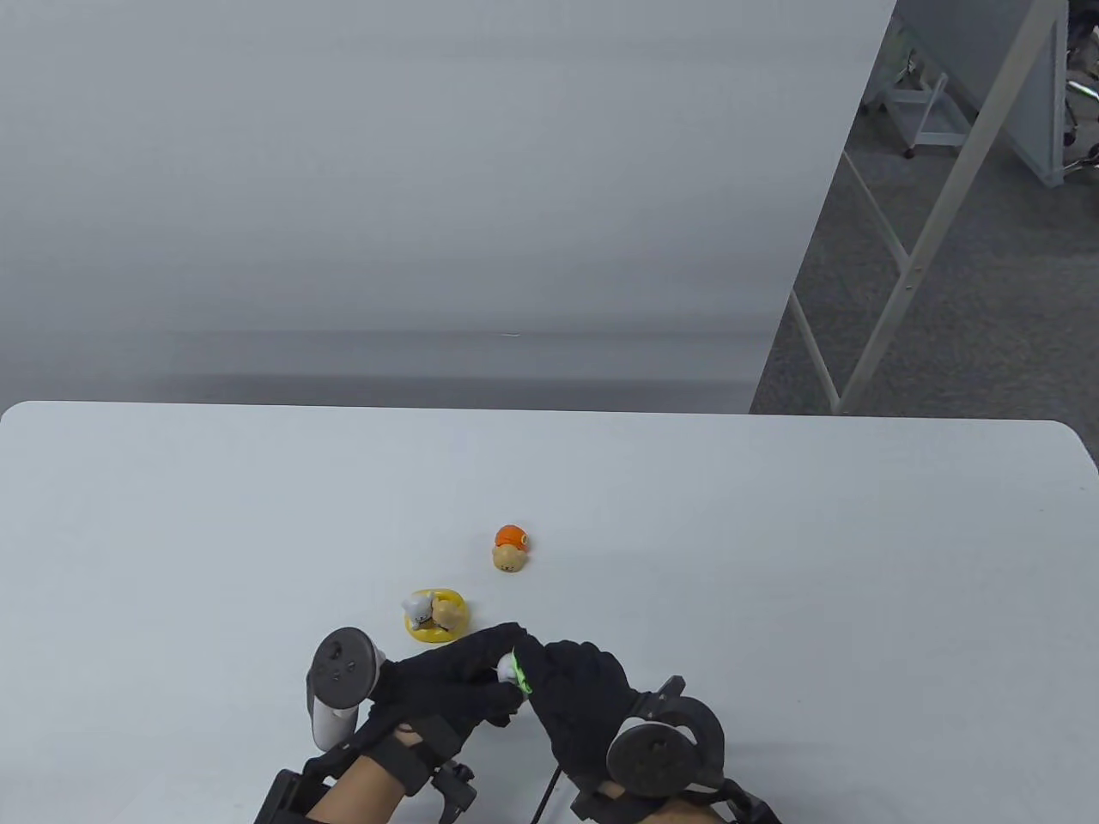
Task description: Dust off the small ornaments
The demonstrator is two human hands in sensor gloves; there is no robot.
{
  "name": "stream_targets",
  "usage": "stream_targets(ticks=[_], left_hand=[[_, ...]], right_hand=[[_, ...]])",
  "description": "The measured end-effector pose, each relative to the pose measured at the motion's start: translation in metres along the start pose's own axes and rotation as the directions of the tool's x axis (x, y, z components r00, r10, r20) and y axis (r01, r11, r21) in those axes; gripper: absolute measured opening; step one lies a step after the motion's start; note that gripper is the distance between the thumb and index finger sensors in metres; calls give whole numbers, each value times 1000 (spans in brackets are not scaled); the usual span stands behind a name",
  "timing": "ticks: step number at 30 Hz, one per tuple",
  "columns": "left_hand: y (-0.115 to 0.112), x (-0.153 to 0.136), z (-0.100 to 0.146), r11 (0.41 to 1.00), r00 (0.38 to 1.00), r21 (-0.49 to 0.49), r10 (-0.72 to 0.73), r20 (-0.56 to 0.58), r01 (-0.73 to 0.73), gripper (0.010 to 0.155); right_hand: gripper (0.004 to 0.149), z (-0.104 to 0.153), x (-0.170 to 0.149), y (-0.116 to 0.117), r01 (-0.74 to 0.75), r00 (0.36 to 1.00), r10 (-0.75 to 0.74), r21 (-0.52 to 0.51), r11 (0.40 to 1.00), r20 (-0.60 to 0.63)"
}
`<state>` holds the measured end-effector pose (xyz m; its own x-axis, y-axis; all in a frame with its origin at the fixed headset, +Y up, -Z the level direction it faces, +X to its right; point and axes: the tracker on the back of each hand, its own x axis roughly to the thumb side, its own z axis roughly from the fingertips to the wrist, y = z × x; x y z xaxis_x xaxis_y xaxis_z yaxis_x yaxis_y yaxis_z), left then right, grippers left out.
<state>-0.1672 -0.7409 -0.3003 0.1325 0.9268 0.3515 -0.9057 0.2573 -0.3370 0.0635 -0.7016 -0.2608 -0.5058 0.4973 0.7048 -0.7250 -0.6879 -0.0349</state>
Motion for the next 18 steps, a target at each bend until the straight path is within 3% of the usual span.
stream_targets(ticks=[3,6,9,11,14,16,18], left_hand=[[-2,-13,0,980,981,37,193,13,-193,67],[-4,-19,-1,958,959,47,284,6,-284,66],[-5,-21,-1,879,888,130,456,57,-459,67],[-6,-17,2,908,919,148,392,36,-393,69],[-5,-12,5,941,958,193,285,-6,-279,72],[-3,-7,6,973,992,193,126,7,-125,73],[-1,-3,5,980,995,174,99,12,-99,71]], right_hand=[[43,-3,-7,-5,125,990,-121,44,991,-70],[42,-3,-10,-8,186,978,-184,5,983,-95],[44,1,-17,-7,335,935,-335,-16,942,-120],[44,2,-16,-6,371,920,-377,-72,926,-104],[44,3,-8,-6,220,975,-221,-54,974,-18],[43,3,3,-5,120,992,-119,-33,992,37],[44,2,8,-6,34,999,-33,-7,999,40]])
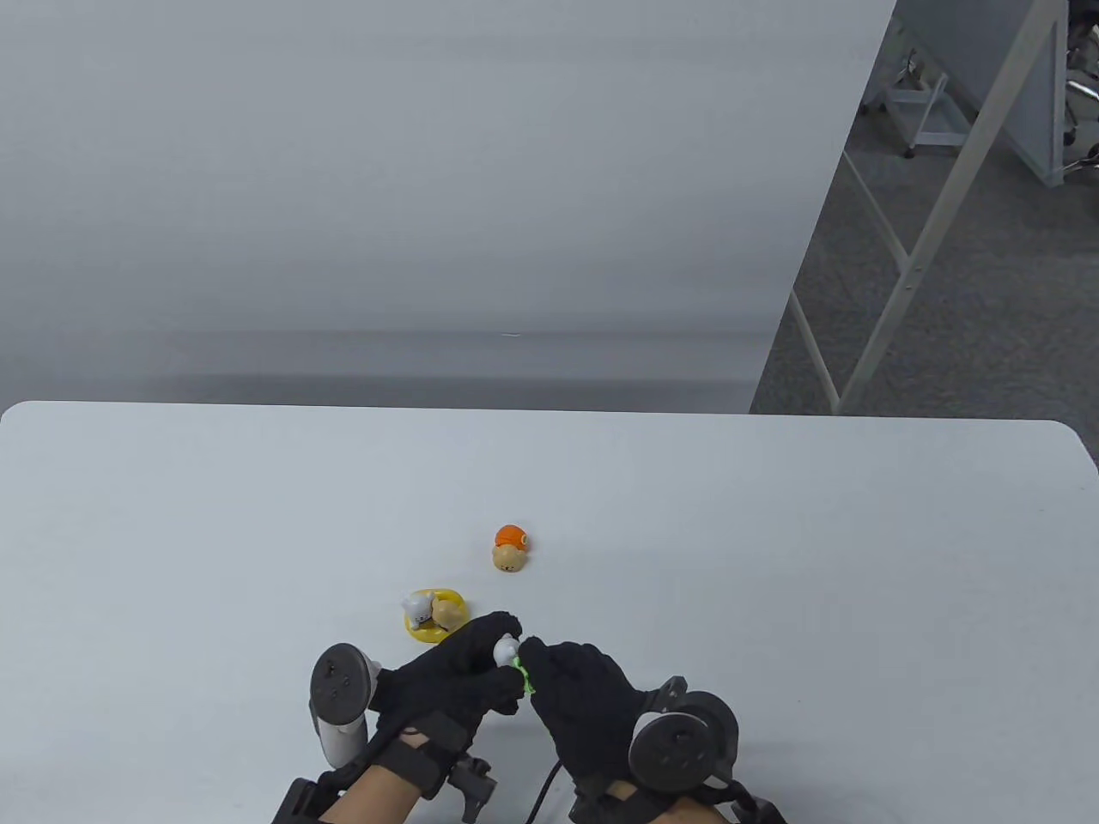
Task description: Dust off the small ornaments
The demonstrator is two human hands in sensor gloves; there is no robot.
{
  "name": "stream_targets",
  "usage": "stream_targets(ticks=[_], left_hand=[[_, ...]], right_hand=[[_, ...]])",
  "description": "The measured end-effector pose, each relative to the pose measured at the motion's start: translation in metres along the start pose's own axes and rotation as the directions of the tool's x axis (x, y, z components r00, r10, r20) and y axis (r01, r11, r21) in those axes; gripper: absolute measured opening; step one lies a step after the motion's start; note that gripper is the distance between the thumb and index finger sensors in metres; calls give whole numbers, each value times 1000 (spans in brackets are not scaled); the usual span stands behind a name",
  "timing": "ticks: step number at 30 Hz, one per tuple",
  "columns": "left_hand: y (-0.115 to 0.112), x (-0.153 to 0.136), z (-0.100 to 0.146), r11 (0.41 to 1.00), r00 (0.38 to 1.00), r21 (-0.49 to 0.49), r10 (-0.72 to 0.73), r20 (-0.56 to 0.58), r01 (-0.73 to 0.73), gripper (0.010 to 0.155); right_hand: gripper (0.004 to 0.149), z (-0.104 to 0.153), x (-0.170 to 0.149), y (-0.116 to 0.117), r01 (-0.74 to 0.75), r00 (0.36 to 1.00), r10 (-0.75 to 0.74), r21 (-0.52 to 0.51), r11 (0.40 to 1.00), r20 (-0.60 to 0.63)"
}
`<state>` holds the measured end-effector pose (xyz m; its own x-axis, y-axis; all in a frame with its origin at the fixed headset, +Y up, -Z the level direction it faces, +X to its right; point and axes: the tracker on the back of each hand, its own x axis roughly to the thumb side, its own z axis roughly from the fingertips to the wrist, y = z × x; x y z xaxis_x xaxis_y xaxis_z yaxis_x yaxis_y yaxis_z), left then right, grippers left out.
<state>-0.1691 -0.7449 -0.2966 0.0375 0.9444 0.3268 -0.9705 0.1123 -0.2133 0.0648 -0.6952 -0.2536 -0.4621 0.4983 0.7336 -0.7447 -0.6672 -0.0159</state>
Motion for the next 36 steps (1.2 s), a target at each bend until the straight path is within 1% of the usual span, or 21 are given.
stream_targets(ticks=[1,3,5,7,10,12,14,18,19,20,21,22,23,26,27,28,30,31,34,35,36], left_hand=[[-1,3,-1,999,999,-24,-42,25,43,70],[-6,10,-2,983,986,-97,-148,75,155,68],[-10,14,-2,966,968,-113,-217,129,232,69],[-11,14,-2,960,947,-87,-243,211,266,70],[-12,12,-1,970,949,-68,-211,233,232,77],[-10,10,-1,978,955,-51,-186,231,202,81],[-9,8,-1,980,955,-41,-179,237,194,81],[-1,2,-5,987,971,-36,-150,184,159,80],[2,1,-6,992,983,-36,-112,144,118,77],[5,0,-8,996,988,-34,-79,131,84,72],[8,-1,-9,998,992,-47,-40,118,46,70],[10,-1,-9,998,992,-49,-41,123,47,69],[13,1,-7,993,985,-13,-112,135,114,70],[18,7,-7,967,958,2,-253,137,256,67],[18,8,-7,961,951,0,-273,142,276,66],[17,9,-8,952,944,-24,-297,145,304,66],[13,11,-7,924,913,-11,-374,164,381,67],[11,12,-8,910,900,-22,-405,163,413,68],[-3,19,-7,814,802,-37,-563,197,580,68],[-7,21,-7,801,789,-43,-578,207,598,68],[-11,24,-7,807,792,-37,-568,224,589,68]], right_hand=[[43,0,0,-1,-6,1000,6,-10,1000,4],[43,-1,-4,-3,19,999,-20,-17,1000,-39],[43,-2,-8,-4,48,996,-48,-6,999,-73],[42,-2,-12,-6,97,990,-95,7,995,-106],[43,-5,-14,-8,125,984,-122,16,992,-133],[43,-7,-17,-8,140,978,-131,45,989,-160],[43,-7,-19,-7,152,974,-135,85,985,-180],[44,-7,-25,-6,159,967,-121,161,974,-224],[43,-5,-28,-4,164,964,-119,183,969,-238],[43,-3,-30,-3,165,964,-117,187,968,-240],[43,1,-32,-4,157,962,-120,139,978,-246],[43,2,-34,-5,163,960,-134,102,981,-248],[44,2,-35,-7,183,955,-159,78,980,-249],[44,3,-35,-14,216,947,-219,-40,976,-234],[44,4,-35,-14,216,948,-221,-48,975,-227],[42,5,-33,-14,200,955,-208,-58,978,-212],[39,5,-28,-11,157,970,-167,-68,985,-176],[39,4,-25,-10,131,978,-141,-67,989,-155],[37,-3,-3,-2,-53,999,53,-39,998,-4],[37,-4,1,2,-95,995,96,-20,995,28],[36,-5,6,10,-151,987,150,21,988,60]])
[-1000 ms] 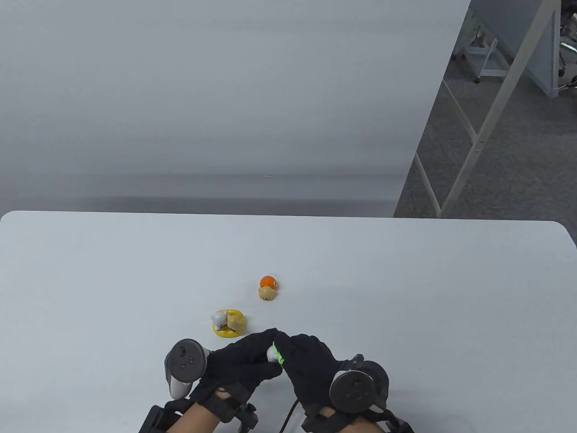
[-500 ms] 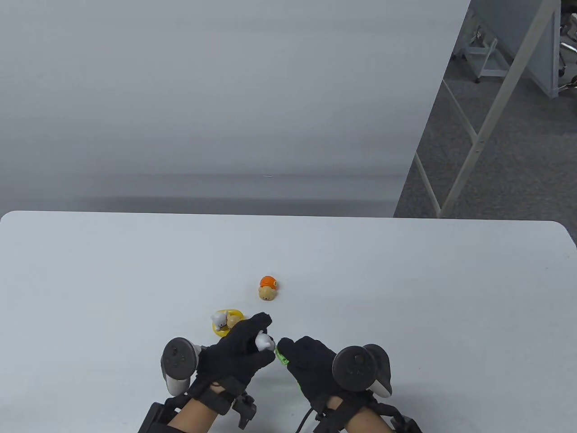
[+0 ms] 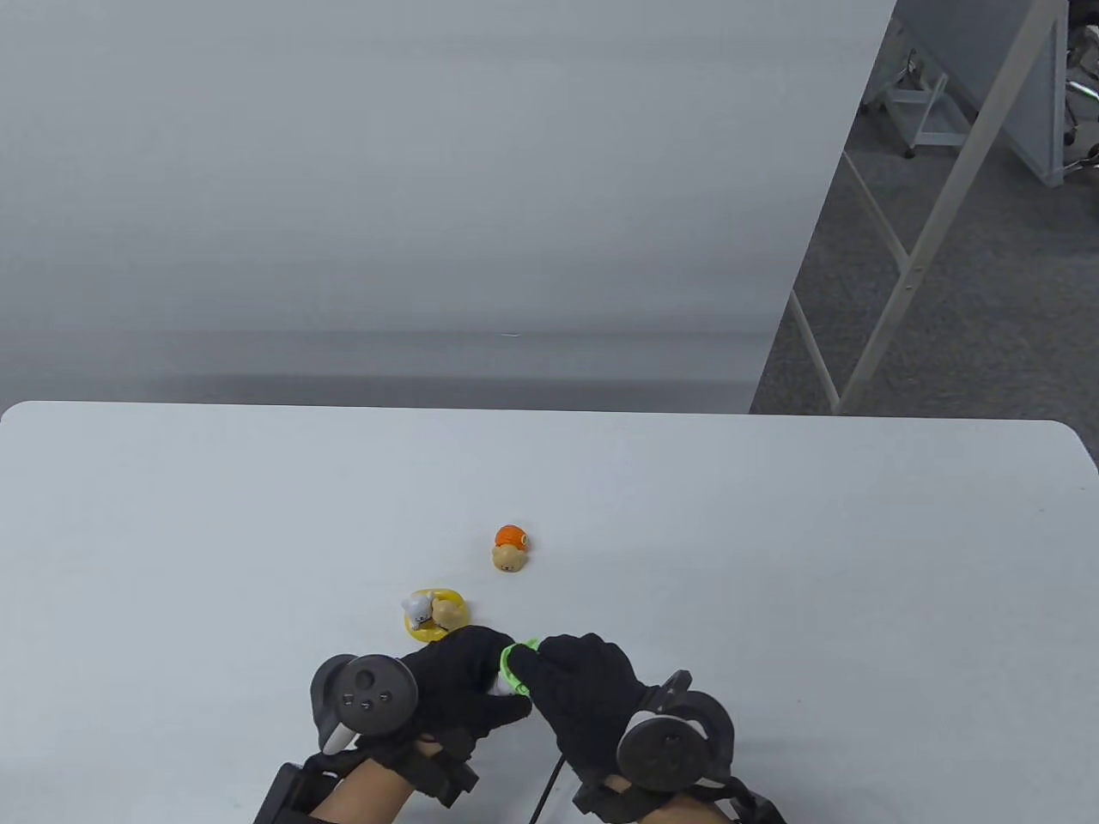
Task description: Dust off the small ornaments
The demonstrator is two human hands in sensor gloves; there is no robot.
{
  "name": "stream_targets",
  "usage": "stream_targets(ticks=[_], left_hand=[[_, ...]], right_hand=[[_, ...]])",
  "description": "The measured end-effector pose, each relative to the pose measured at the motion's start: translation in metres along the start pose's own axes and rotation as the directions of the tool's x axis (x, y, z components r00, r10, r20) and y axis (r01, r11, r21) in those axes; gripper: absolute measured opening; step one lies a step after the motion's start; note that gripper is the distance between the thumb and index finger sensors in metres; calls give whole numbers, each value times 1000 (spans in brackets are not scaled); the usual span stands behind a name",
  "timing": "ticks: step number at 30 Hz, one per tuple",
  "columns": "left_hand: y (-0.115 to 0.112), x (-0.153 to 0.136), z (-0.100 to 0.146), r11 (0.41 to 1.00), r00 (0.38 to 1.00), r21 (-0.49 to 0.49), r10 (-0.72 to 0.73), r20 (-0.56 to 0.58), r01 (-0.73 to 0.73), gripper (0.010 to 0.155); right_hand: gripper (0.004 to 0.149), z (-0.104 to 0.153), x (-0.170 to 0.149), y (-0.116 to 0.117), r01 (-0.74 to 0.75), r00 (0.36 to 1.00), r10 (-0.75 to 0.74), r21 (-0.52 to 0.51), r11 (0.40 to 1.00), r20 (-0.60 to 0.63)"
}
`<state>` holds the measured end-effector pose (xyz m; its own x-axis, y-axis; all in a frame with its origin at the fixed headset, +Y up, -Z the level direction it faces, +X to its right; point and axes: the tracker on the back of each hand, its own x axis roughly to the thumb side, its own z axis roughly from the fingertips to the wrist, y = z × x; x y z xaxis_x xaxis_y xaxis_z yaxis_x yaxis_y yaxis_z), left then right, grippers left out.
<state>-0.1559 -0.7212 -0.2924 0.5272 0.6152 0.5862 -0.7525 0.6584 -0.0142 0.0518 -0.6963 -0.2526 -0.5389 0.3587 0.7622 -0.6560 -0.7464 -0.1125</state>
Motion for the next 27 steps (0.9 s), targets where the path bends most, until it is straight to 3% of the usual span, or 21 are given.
stream_targets(ticks=[2,4,6,11,16,20,22,27], left_hand=[[2,-1,1,998,998,17,-66,25,65,67],[4,-5,3,1000,1000,20,14,-11,-13,67],[5,-5,2,1000,1000,20,0,-16,0,67],[-3,-3,0,996,996,-22,-89,-12,89,67],[2,-4,1,999,999,7,-41,-27,41,67],[-6,-6,-1,997,997,-26,-76,-32,75,67],[-2,-8,0,999,999,-8,-41,-34,40,67],[10,-17,2,996,989,11,87,-117,-86,71]], right_hand=[[36,2,0,2,-67,997,67,-4,998,35],[37,4,-7,2,-74,997,74,7,997,-2],[38,6,-15,2,-27,998,28,7,1000,-50],[37,3,4,8,-130,989,127,36,991,77],[38,5,-15,5,-41,998,42,27,999,-43],[37,1,6,10,-125,989,120,55,991,91],[37,1,0,8,-102,993,100,47,994,56],[38,9,-32,2,-11,986,18,42,999,-169]])
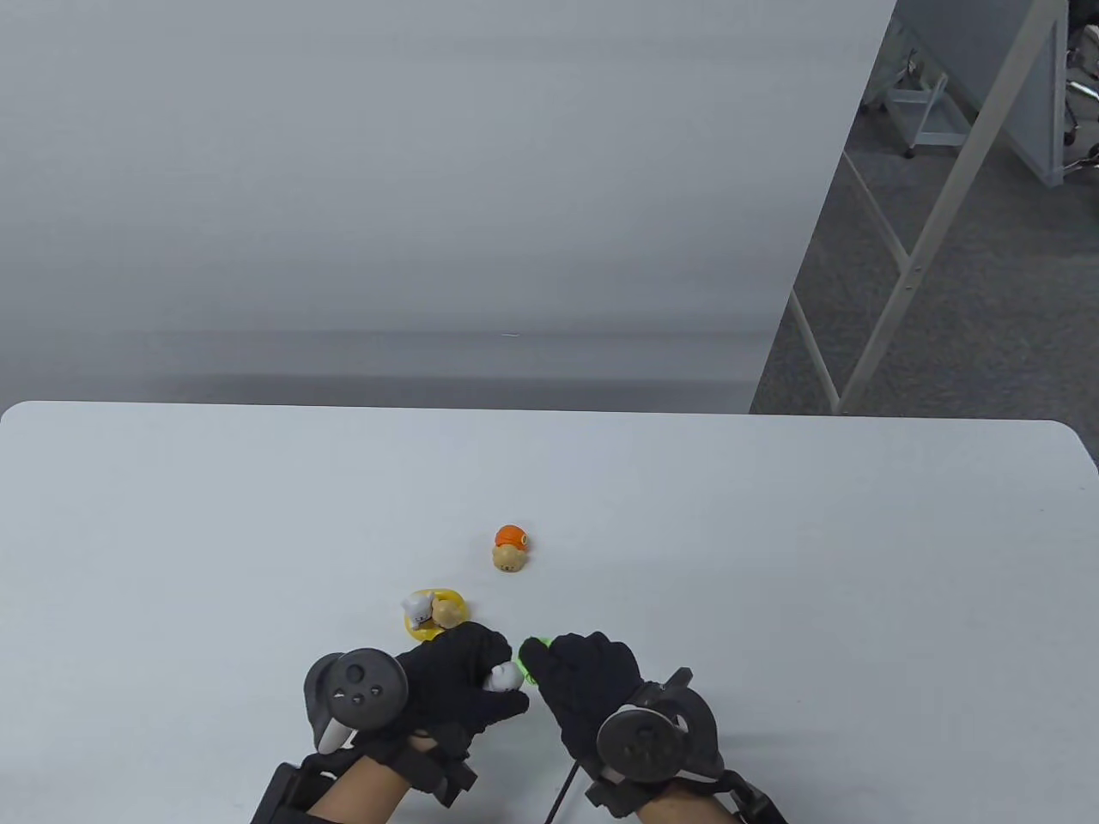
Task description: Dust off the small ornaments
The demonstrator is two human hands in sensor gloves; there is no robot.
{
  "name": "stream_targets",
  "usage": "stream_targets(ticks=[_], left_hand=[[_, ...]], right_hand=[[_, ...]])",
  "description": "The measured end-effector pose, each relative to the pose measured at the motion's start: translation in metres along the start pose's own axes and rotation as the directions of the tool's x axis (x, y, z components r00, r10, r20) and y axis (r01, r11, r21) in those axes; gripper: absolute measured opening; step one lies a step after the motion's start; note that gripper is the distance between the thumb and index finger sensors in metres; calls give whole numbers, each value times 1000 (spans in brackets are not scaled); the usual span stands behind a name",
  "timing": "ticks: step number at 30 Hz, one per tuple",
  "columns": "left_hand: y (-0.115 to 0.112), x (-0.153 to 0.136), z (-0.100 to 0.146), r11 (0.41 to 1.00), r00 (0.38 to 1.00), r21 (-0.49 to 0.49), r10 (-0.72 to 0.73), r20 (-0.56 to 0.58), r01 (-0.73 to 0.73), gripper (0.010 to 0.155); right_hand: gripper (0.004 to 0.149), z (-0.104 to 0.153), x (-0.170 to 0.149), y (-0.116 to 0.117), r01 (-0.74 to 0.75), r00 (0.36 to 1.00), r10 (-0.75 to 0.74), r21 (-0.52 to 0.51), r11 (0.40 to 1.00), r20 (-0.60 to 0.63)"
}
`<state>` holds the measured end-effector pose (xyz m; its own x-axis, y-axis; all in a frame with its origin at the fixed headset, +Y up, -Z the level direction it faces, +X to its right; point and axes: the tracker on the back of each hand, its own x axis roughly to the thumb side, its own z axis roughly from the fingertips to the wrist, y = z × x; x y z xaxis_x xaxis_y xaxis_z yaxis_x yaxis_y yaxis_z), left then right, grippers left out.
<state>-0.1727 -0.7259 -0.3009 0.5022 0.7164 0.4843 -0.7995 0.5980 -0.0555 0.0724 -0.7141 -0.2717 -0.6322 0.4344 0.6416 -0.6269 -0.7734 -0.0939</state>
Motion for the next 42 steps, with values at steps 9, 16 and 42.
stream_targets(ticks=[9,16,42], left_hand=[[12,-26,1,963,923,-3,258,-285,-271,60],[1,-42,5,842,785,-2,501,-364,-539,65],[-9,-11,0,918,908,-15,390,-155,-397,64]], right_hand=[[43,11,-32,-8,378,905,-394,-124,918,-162],[42,13,-30,0,392,893,-412,-137,910,-179],[42,2,-11,4,454,873,-470,-132,881,-129]])
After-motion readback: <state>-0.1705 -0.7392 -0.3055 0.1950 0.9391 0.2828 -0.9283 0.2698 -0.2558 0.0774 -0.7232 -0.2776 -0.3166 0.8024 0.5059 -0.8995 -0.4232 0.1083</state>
